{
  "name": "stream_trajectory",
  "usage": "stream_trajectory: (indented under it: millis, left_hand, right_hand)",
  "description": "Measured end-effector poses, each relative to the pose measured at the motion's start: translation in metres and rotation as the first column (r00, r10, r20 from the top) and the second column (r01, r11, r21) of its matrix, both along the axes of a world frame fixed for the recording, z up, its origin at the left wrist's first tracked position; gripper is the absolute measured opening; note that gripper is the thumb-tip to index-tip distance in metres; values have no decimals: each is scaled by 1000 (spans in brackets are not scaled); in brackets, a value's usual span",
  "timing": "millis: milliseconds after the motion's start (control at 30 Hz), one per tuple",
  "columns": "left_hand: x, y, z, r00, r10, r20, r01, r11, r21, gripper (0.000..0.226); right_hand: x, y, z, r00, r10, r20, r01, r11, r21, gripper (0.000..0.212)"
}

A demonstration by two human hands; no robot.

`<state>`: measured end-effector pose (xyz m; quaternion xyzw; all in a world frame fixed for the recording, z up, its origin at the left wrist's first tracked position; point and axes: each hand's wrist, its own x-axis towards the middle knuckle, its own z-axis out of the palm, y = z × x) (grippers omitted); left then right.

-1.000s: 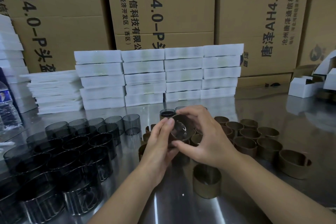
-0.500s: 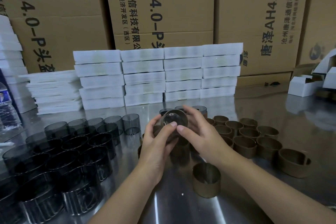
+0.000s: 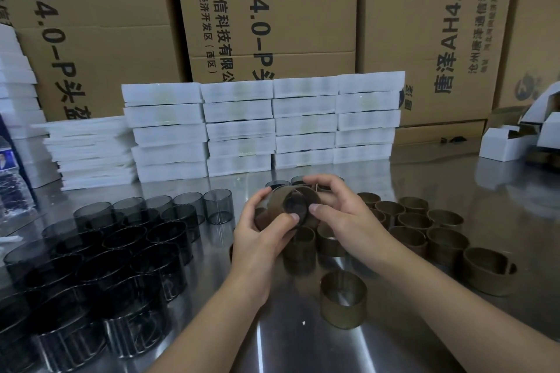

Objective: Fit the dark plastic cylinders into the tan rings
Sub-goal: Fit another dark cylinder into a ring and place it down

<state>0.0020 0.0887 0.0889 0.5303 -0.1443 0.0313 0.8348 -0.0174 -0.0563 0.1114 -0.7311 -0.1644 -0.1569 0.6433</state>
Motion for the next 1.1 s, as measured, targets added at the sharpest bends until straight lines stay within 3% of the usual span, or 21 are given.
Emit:
stream_trajectory:
  millis: [300, 500, 600, 700, 967, 1100]
  left_hand:
    - [-4, 2, 0, 1000, 13, 1, -13, 999, 51, 45]
    - [-6, 2, 5, 997, -54, -52, 54, 998, -13, 58]
    - [-5, 2, 7, 991, -100, -84, 94, 993, -64, 67]
    - [-5, 2, 7, 985, -138, -102, 127, 986, -105, 62]
    - [-2, 1, 6, 964, -239, -119, 220, 964, -152, 71]
    - [-2, 0, 5, 959, -265, -98, 249, 957, -145, 70]
  right_hand:
    - [6, -3, -1, 999, -31, -26, 31, 1000, -2, 26]
    - [6, -7, 0, 998, -34, -60, 39, 995, 89, 17]
    - [8, -3, -1, 988, -58, -140, 70, 994, 83, 34]
    - [9, 2, -3, 962, -34, -270, 44, 999, 31, 48]
    - [10, 1, -3, 972, -66, -224, 74, 997, 29, 33]
    - [11, 3, -5, 965, -13, -261, 49, 990, 132, 44]
